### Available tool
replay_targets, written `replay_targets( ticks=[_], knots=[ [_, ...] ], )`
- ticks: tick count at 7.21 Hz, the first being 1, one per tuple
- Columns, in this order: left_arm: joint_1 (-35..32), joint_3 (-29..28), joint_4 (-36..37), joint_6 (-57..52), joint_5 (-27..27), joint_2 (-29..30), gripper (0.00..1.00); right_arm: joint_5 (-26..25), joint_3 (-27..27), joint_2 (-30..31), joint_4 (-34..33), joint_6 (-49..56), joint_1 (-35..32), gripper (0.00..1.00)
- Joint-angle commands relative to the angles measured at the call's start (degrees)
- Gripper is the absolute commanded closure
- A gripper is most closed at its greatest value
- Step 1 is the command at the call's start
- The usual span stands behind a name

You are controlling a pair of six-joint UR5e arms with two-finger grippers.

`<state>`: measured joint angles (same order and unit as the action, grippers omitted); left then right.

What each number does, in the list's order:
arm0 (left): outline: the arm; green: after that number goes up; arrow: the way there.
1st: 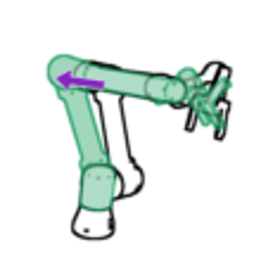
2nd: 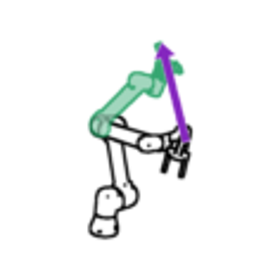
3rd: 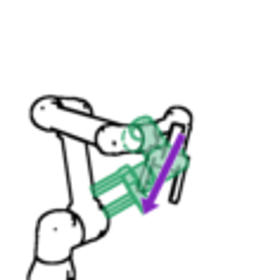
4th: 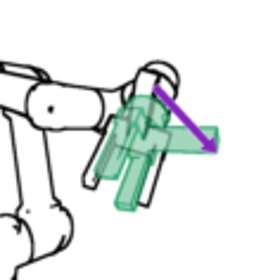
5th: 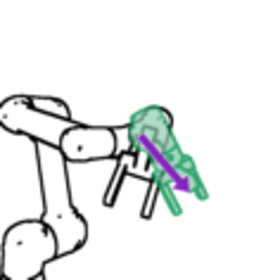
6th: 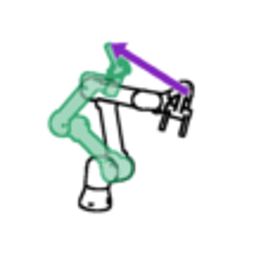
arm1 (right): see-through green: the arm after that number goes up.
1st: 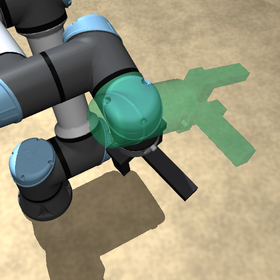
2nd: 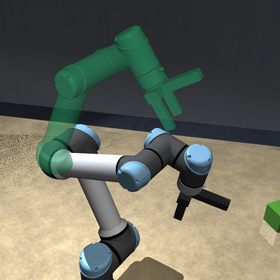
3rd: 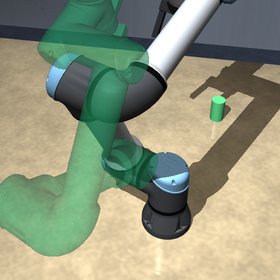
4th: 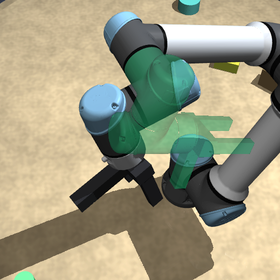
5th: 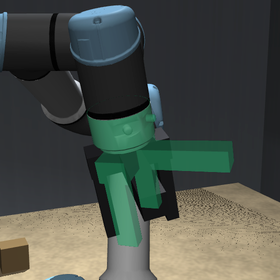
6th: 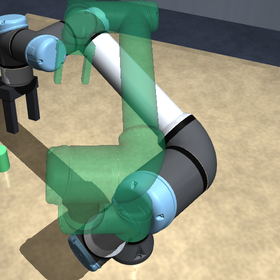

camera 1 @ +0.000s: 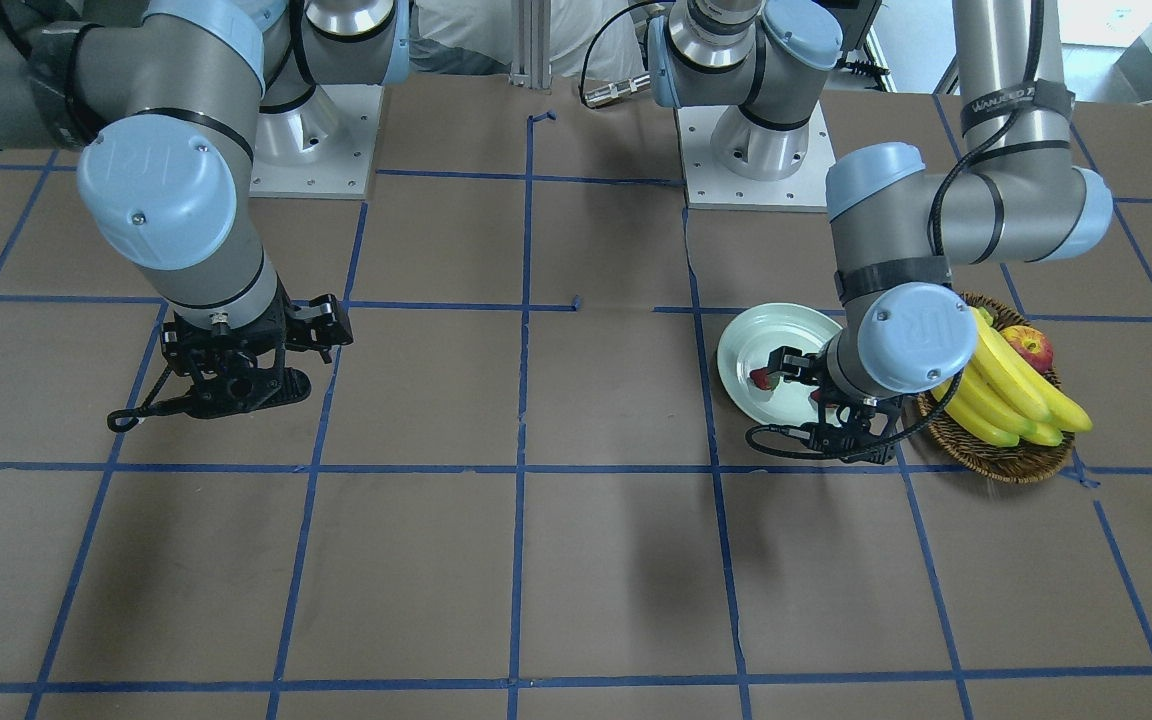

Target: Collect all strawberries into plate

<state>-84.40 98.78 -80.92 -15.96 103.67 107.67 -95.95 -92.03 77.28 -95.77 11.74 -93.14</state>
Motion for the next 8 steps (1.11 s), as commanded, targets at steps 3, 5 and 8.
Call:
replay_targets(
  ticks=[3, 5, 8],
  knots=[
    [-2.7, -8.5, -2.5, 18.5, -8.5, -7.4, 0.00, -0.7, 1.4, 3.8, 1.1, -5.6, 0.1, 0.00],
    [-3.8, -12.8, -11.0, 17.5, -8.6, -10.2, 0.00, 2.9, 5.9, 5.2, 6.3, -12.3, 0.0, 0.00],
    [-3.9, -14.8, -14.1, 13.2, -11.1, -11.2, 0.00, 3.4, 15.2, 5.3, 20.4, -12.1, -0.3, 0.00]
  ],
)
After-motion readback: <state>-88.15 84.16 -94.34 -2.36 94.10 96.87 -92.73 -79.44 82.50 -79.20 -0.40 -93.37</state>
